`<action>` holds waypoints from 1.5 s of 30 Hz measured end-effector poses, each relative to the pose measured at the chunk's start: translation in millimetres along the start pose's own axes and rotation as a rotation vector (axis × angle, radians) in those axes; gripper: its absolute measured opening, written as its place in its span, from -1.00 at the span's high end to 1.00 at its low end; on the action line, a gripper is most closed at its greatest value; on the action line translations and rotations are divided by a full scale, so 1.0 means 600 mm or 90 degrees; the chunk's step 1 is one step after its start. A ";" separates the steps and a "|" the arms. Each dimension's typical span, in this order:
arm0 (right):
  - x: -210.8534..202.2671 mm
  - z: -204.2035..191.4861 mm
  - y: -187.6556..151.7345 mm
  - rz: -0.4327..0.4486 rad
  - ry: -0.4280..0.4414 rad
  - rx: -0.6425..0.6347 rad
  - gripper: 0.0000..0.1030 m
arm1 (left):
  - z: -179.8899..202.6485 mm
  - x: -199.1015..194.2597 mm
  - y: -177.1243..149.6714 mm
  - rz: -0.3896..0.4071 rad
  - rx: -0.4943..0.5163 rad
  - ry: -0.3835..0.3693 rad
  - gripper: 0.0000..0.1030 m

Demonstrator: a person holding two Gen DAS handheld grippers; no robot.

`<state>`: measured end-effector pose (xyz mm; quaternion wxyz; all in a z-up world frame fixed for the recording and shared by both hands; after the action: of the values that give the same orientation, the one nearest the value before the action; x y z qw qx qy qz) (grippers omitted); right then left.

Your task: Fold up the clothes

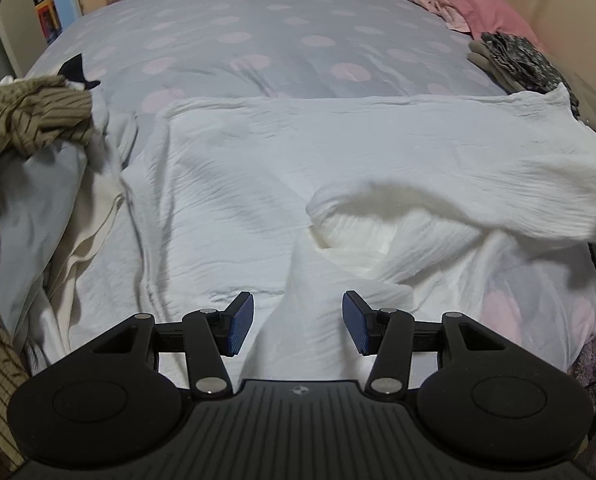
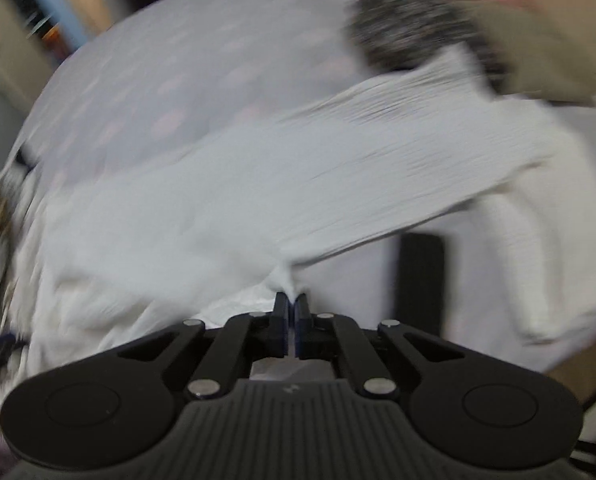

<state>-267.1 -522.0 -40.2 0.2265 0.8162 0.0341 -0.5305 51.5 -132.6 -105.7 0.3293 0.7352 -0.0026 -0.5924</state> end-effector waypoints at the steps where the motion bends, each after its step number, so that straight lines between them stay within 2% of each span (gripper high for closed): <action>1: -0.020 0.019 0.019 0.014 -0.006 0.018 0.95 | 0.003 0.000 0.002 0.001 0.002 -0.001 0.08; 5: -0.053 0.108 0.086 0.065 -0.060 0.083 0.95 | 0.013 0.005 0.008 -0.001 0.009 -0.008 0.08; 8: -0.018 0.169 0.117 0.039 -0.097 0.129 0.95 | 0.021 0.016 0.008 -0.012 0.015 -0.011 0.08; 13: 0.076 0.253 0.117 -0.006 -0.153 0.191 0.93 | 0.030 0.024 0.004 -0.028 0.031 -0.006 0.08; 18: 0.089 0.254 0.104 0.002 -0.175 0.129 0.73 | 0.028 0.037 -0.003 -0.047 0.023 -0.001 0.07; 21: 0.068 0.236 0.100 0.013 -0.149 0.087 0.63 | 0.032 0.045 0.004 -0.054 0.023 -0.001 0.08; 23: 0.060 0.214 0.085 0.005 -0.129 0.048 0.44 | 0.039 0.046 0.014 -0.049 0.032 -0.006 0.07; 27: 0.080 0.189 0.040 -0.043 -0.138 -0.016 0.28 | 0.059 0.043 0.037 -0.034 0.057 -0.012 0.07; 29: 0.098 0.184 0.014 -0.075 -0.148 -0.038 0.14 | 0.067 0.042 0.045 -0.027 0.066 -0.019 0.07; 31: 0.120 0.188 -0.013 -0.109 -0.174 -0.058 0.09 | 0.073 0.044 0.050 -0.023 0.070 -0.023 0.07; 33: 0.145 0.206 -0.034 -0.141 -0.219 -0.050 0.09 | 0.076 0.048 0.054 -0.021 0.071 -0.025 0.07; 37: 0.182 0.241 -0.041 -0.116 -0.237 -0.008 0.15 | 0.076 0.058 0.059 -0.025 0.061 -0.026 0.07; 40: 0.205 0.261 -0.042 -0.091 -0.249 0.009 0.53 | 0.077 0.054 0.063 -0.017 0.062 -0.025 0.07; 42: 0.210 0.265 -0.044 -0.089 -0.254 0.012 0.62 | 0.073 0.052 0.061 -0.013 0.056 -0.026 0.07; 43: 0.205 0.260 -0.045 -0.094 -0.257 0.006 0.84 | 0.071 0.051 0.060 -0.013 0.053 -0.026 0.07; 45: 0.189 0.250 -0.044 -0.107 -0.259 0.002 0.90 | 0.065 0.052 0.058 -0.014 0.047 -0.023 0.07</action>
<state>-353.3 -580.6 -199.2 0.1825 0.6870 0.0553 -0.7012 40.1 -191.2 -118.9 0.2952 0.7359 -0.0221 -0.6089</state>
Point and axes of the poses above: each gripper's, at about its wrist camera, not at the fingertips, and x roughly the way its jaws point, z to its right, y to its top, the point moved 7 cm from there along x, roughly the way its jaws point, and after that the axes turned 13 degrees about x, right-handed, at the moved point
